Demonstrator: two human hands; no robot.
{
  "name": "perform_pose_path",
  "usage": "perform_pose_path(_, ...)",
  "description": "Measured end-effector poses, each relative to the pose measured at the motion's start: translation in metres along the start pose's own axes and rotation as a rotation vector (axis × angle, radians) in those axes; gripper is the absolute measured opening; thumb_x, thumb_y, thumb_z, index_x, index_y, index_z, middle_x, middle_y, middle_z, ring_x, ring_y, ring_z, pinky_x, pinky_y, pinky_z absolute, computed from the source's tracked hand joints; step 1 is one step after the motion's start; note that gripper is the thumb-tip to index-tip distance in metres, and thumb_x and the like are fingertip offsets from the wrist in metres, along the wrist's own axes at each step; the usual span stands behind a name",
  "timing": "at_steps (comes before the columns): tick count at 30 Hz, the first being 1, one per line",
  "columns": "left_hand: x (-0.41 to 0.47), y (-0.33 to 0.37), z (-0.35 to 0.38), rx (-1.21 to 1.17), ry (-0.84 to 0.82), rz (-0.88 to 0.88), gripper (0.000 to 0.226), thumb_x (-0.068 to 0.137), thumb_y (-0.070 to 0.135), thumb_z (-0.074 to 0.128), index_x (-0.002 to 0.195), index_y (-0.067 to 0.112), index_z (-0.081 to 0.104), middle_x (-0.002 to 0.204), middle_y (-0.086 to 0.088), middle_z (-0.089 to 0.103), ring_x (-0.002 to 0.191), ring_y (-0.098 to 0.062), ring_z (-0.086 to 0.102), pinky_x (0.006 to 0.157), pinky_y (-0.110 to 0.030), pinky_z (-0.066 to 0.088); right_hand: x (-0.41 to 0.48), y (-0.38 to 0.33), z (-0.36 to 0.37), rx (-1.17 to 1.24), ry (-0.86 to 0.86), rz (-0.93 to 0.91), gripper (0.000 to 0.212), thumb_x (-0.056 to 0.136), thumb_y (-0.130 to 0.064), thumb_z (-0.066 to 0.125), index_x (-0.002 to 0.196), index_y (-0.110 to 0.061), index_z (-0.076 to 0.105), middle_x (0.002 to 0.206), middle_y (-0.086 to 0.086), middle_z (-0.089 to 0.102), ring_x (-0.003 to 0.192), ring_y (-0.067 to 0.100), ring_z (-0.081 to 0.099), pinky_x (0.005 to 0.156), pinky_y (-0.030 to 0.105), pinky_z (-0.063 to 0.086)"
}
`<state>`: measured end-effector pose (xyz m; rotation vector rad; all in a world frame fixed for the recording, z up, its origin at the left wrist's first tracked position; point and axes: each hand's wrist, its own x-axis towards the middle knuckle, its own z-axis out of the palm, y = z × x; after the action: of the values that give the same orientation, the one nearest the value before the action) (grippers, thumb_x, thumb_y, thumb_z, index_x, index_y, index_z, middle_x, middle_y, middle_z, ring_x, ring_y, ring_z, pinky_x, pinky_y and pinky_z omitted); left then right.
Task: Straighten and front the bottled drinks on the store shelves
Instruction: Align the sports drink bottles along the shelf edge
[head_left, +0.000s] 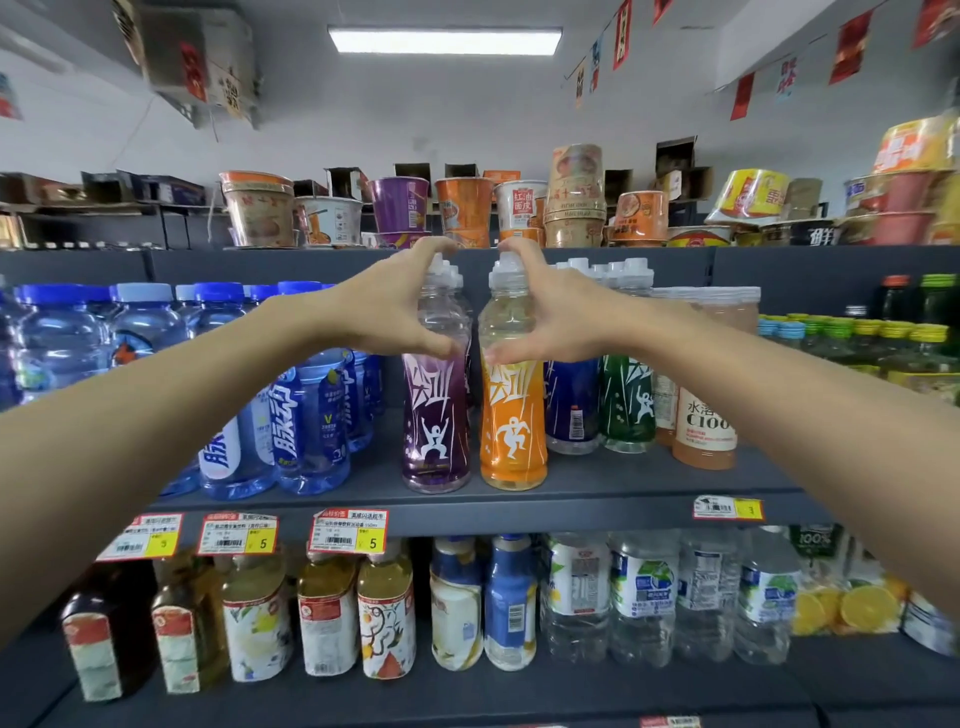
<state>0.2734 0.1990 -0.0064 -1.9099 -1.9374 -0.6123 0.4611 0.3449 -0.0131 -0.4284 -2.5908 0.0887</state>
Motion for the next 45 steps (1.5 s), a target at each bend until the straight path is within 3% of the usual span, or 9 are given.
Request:
perform_pose_path(3, 0.001, 0.012, -0.005, 0.07, 0.127, 0.027, 0.115, 0.071, 0.072, 0.071, 0.158, 0.023, 0.014, 0.16, -0.007, 0.02, 0.144, -0.028, 0.026, 0.114, -0.049, 0.03, -0.006, 0.008, -0.005, -0.087, 0.06, 0.015, 0.121, 0.064, -0.091, 0.061, 0.155, -0.043, -0.003, 0.13, 0.009, 0.064, 0.104, 0.022, 0.066, 0.087, 0.034, 0.052)
perform_pose_path(5, 0.008, 0.029, -0.006, 0.136, 0.232, 0.099, 0.107, 0.074, 0.077, 0.057, 0.157, 0.022, 0.019, 0.159, -0.004, 0.023, 0.143, -0.027, 0.027, 0.115, -0.054, 0.027, -0.013, 0.02, -0.014, -0.064, 0.115, 0.01, 0.112, 0.066, -0.095, 0.05, 0.155, -0.044, 0.004, 0.139, 0.004, 0.058, 0.106, 0.017, 0.062, 0.09, 0.036, 0.052)
perform_pose_path(10, 0.049, 0.085, 0.013, 0.283, 0.198, 0.245, 0.086, 0.082, 0.064, 0.053, 0.153, 0.019, 0.033, 0.155, -0.007, 0.032, 0.142, -0.025, 0.029, 0.117, -0.049, 0.023, -0.04, 0.069, -0.041, -0.064, 0.064, -0.008, 0.095, 0.079, -0.077, 0.059, 0.154, -0.031, 0.024, 0.14, 0.001, 0.052, 0.117, 0.015, 0.055, 0.097, 0.041, 0.052)
perform_pose_path(15, 0.097, 0.113, 0.038, 0.57, 0.149, 0.214, 0.082, 0.084, 0.059, 0.06, 0.15, 0.016, 0.037, 0.153, -0.012, 0.038, 0.14, -0.029, 0.037, 0.118, -0.046, 0.028, -0.044, 0.115, -0.058, -0.431, 0.144, -0.062, 0.08, 0.085, -0.053, 0.066, 0.15, -0.016, 0.037, 0.145, 0.012, 0.045, 0.132, 0.03, 0.043, 0.108, 0.045, 0.041)
perform_pose_path(22, 0.142, 0.123, 0.061, 0.491, -0.112, -0.067, 0.1, 0.066, 0.065, 0.079, 0.144, 0.016, 0.038, 0.136, -0.006, 0.05, 0.116, -0.026, 0.055, 0.085, -0.038, 0.053, -0.019, 0.137, -0.07, -0.36, 0.047, -0.002, 0.082, 0.088, -0.055, 0.063, 0.154, -0.017, 0.032, 0.148, 0.012, 0.049, 0.131, 0.032, 0.05, 0.103, 0.044, 0.047)
perform_pose_path(32, 0.169, 0.119, 0.06, 0.407, -0.241, -0.169, 0.098, 0.057, 0.07, 0.083, 0.125, 0.003, 0.057, 0.114, -0.009, 0.066, 0.1, -0.027, 0.064, 0.085, -0.039, 0.059, 0.004, 0.139, -0.07, -0.211, 0.031, 0.079, 0.056, 0.095, -0.046, 0.065, 0.136, -0.01, 0.053, 0.134, 0.015, 0.058, 0.118, 0.03, 0.056, 0.086, 0.031, 0.043)
perform_pose_path(36, 0.169, 0.12, 0.046, 0.401, -0.322, -0.158, 0.101, 0.055, 0.071, 0.081, 0.13, 0.007, 0.059, 0.1, -0.002, 0.07, 0.098, -0.021, 0.063, 0.091, -0.037, 0.053, 0.004, 0.137, -0.078, -0.174, -0.006, 0.072, 0.05, 0.094, -0.045, 0.067, 0.132, -0.014, 0.057, 0.131, 0.009, 0.059, 0.11, 0.023, 0.055, 0.083, 0.028, 0.04)
perform_pose_path(40, 0.171, 0.118, 0.034, 0.369, -0.41, -0.101, 0.092, 0.066, 0.05, 0.088, 0.144, 0.021, 0.047, 0.142, -0.004, 0.05, 0.128, -0.026, 0.047, 0.104, -0.038, 0.038, 0.0, 0.136, -0.088, -0.069, -0.072, 0.064, 0.039, 0.093, -0.03, 0.07, 0.13, -0.023, 0.06, 0.133, 0.002, 0.057, 0.112, 0.017, 0.052, 0.088, 0.029, 0.04)
perform_pose_path(45, 0.171, 0.116, 0.031, 0.385, -0.499, -0.084, 0.086, 0.069, 0.03, 0.091, 0.142, 0.028, 0.045, 0.149, -0.004, 0.041, 0.134, -0.027, 0.04, 0.108, -0.043, 0.035, -0.003, 0.132, -0.098, 0.019, -0.152, 0.071, 0.036, 0.092, -0.025, 0.071, 0.125, -0.03, 0.06, 0.14, 0.0, 0.054, 0.127, 0.018, 0.05, 0.1, 0.034, 0.04)
